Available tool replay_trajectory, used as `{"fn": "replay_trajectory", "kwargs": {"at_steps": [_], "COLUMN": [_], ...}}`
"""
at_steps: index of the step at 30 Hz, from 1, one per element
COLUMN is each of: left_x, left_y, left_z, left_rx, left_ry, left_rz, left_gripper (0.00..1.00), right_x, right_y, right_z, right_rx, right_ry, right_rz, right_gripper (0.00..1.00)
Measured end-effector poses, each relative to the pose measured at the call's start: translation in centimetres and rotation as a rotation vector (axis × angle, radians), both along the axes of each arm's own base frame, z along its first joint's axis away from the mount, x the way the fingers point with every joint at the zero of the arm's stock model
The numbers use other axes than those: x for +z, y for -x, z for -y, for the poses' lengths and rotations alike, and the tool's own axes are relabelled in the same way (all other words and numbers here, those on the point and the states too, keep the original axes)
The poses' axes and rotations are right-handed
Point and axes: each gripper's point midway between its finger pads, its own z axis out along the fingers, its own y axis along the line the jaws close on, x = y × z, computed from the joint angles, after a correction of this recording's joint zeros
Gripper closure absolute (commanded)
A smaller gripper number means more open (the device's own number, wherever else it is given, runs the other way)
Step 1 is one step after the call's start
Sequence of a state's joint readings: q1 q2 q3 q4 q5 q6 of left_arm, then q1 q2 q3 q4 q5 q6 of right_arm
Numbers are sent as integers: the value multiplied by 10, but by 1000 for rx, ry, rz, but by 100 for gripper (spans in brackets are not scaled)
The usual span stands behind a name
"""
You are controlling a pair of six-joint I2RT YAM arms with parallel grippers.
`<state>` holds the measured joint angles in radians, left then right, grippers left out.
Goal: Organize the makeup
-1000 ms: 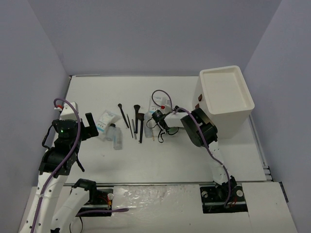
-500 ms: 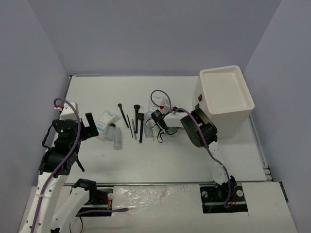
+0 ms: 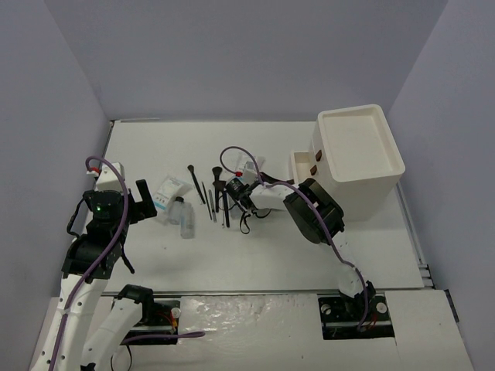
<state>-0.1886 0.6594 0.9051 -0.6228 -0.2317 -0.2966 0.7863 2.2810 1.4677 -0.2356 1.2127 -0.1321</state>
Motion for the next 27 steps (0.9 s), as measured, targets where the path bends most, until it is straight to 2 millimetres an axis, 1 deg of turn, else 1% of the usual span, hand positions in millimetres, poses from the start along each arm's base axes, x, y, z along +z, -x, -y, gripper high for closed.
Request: {"fn": "replay_trajectory", "kwargs": {"at_steps": [11,14,15,17,18,20,22,24,25,27], "left_x": [0,0,0,-1,-1,-1,-2,-3,-3,-4], "left_y": [0,0,0,0,-1,-1,-1,-2,-2,-2], "left_z": [0,0,0,0,0,0,1,0,0,0], "left_rx": [0,0,0,0,0,-1,-2,-1,-1,1], "left_ry": [0,0,0,-1,-1,0,0,0,0,0], "left_rz": [-1,-2,-2,-4,-4,-6,-10,-13,-15,-17], "left_gripper": [3,3,3,3,3,3,3,3,3,3], "right_x": [0,0,0,0,0,-5,-12,-16,-16,-9], "right_y": [0,0,0,0,0,1,4,9,12,18], "right_z": [-40,-48,-50,-53,-54,-60,-71,-82,-88,-101], "right_rx": [88,103,106,111,113,126,149,175,188,216], "right_ry": [-154,-180,-188,-201,-209,-251,-316,-369,-396,-452], "right_rz": [-32,-35,-36,-37,-39,-58,-89,-122,-135,-151], "right_gripper": [100,100,98,91,86,71,61,47,42,34]}}
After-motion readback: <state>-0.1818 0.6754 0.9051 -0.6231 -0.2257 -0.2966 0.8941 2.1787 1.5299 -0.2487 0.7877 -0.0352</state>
